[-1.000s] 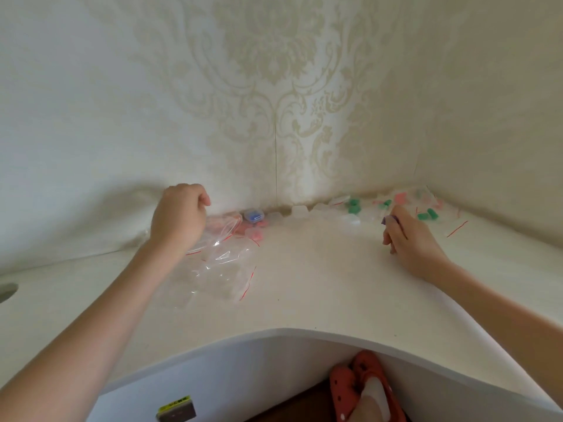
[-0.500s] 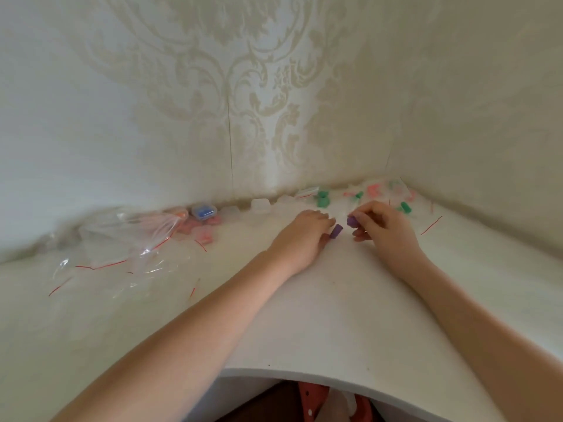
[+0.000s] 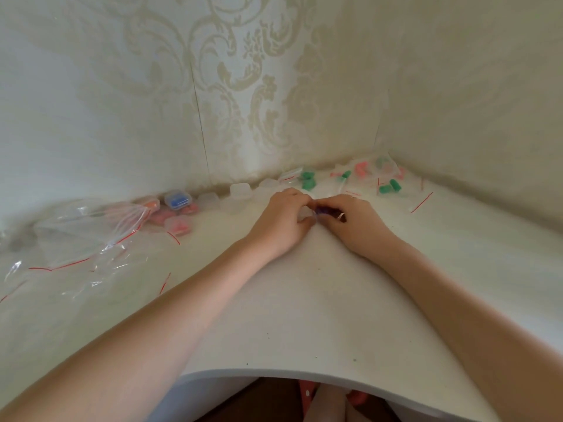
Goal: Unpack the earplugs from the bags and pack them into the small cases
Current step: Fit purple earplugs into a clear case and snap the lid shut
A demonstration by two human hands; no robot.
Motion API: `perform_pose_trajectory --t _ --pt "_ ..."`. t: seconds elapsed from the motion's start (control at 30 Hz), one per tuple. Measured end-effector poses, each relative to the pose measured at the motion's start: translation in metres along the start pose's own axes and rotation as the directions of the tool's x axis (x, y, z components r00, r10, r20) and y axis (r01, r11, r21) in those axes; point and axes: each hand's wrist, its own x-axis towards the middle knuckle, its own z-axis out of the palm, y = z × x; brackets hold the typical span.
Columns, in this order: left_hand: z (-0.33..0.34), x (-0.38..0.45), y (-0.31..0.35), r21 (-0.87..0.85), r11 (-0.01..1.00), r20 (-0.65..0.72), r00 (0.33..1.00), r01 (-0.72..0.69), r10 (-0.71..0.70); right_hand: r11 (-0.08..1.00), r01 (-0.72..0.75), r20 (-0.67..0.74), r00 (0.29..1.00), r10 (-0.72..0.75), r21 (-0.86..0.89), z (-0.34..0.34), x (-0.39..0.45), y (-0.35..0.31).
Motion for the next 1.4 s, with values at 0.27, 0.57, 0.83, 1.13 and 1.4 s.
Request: perform_pose_trajectory --t 0.27,0.57,0.83,1.13,1.4 --pt "0.001 -0.002 0.009 -0.117 0.99 0.026 0.996 0.082 -0.08 0.956 -0.189 -0.13 0.966 0.222 0.224 -0.001 0.001 -0.003" --pt "0.001 -0.005 0.014 -0.115 0.991 -0.084 0.994 -0.075 0.066 0.907 -0.257 -0.112 0.944 0.309 0.334 -0.007 0.0 -0.012" --pt "0.005 -0.005 0.012 -0.043 0.984 -0.176 0.971 -0.174 0.164 0.953 -0.277 -0.085 0.954 0.289 0.126 -0.01 -0.007 -0.02" --pt "0.001 -0.007 0.015 -0.037 0.984 -0.168 0.972 -0.175 0.166 0.954 -0.246 -0.015 0.968 0.252 0.174 -0.012 -0.007 -0.018" --pt "-0.002 -0.006 0.015 -0.081 0.983 -0.223 0.964 -0.165 0.144 0.91 -0.288 -0.02 0.951 0.307 0.297 -0.015 -0.004 -0.017"
